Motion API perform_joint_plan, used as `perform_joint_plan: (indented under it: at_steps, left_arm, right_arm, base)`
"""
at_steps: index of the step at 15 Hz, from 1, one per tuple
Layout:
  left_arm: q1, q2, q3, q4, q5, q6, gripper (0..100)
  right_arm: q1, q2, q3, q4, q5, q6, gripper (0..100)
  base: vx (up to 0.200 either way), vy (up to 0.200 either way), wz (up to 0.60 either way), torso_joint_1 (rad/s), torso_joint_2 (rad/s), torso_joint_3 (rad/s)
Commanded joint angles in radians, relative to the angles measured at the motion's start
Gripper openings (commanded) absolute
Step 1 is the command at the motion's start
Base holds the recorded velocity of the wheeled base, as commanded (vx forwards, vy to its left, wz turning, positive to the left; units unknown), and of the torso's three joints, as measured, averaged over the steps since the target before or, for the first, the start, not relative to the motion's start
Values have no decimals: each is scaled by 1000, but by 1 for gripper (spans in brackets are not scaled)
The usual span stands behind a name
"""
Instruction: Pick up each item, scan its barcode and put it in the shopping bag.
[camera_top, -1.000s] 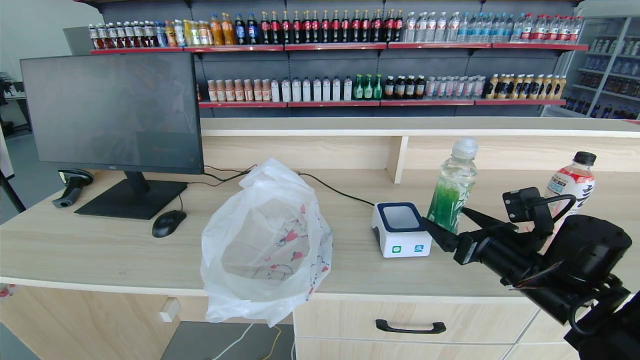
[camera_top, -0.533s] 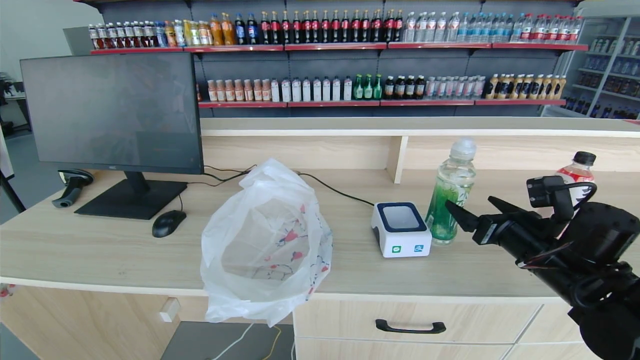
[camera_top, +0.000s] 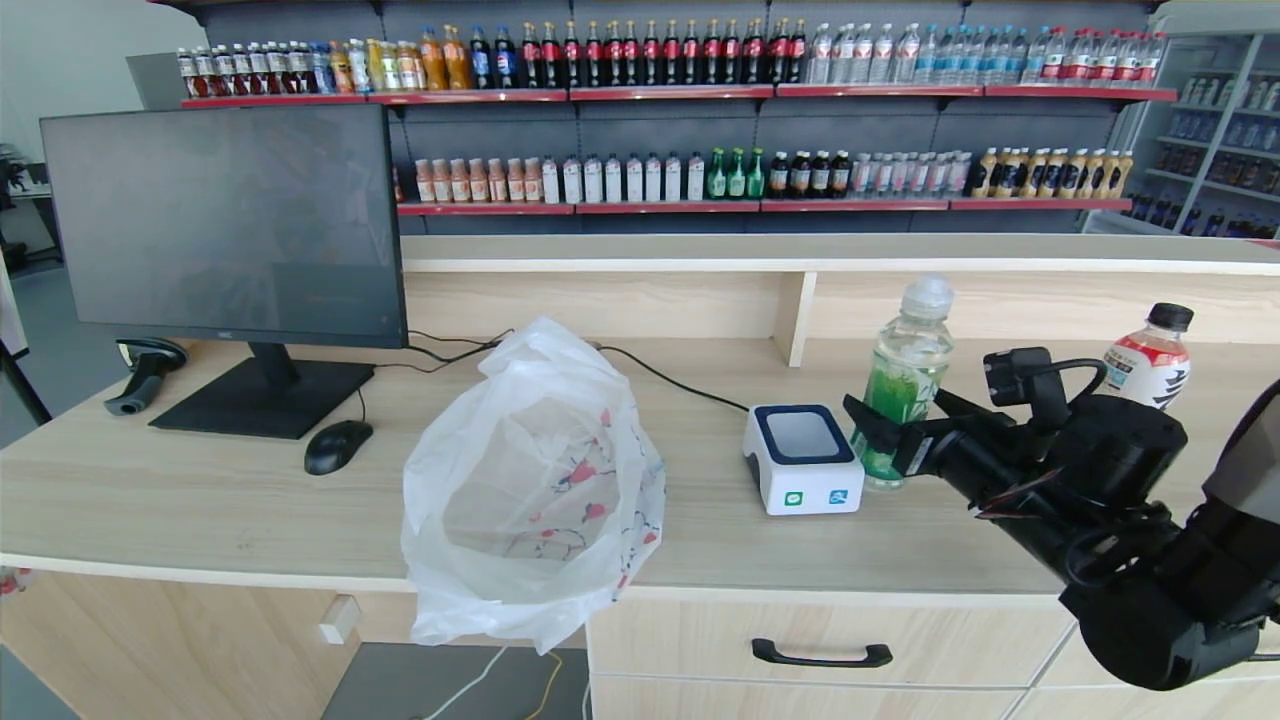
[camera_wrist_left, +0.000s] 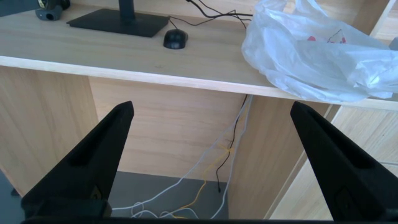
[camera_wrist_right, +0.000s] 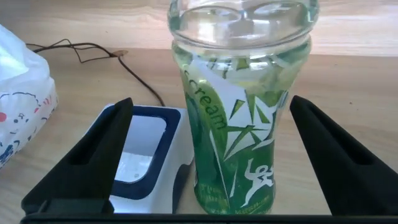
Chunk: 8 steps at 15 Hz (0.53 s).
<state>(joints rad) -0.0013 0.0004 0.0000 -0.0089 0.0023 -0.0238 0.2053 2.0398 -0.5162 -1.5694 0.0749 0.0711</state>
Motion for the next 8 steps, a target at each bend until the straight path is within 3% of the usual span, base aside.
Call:
perform_joint_plan:
  at_steps: [1,8]
  left_arm:
    - [0,0,0,0,1,-1,100]
    - [0,0,0,0,1,-1,100]
  right_arm:
    - [26,40,-10,-1,-3,-1,100]
    - [22,108,-84,-1,-49,7,100]
  base:
    - [0,0,0,0,0,0]
    - [0,0,0,0,0,0]
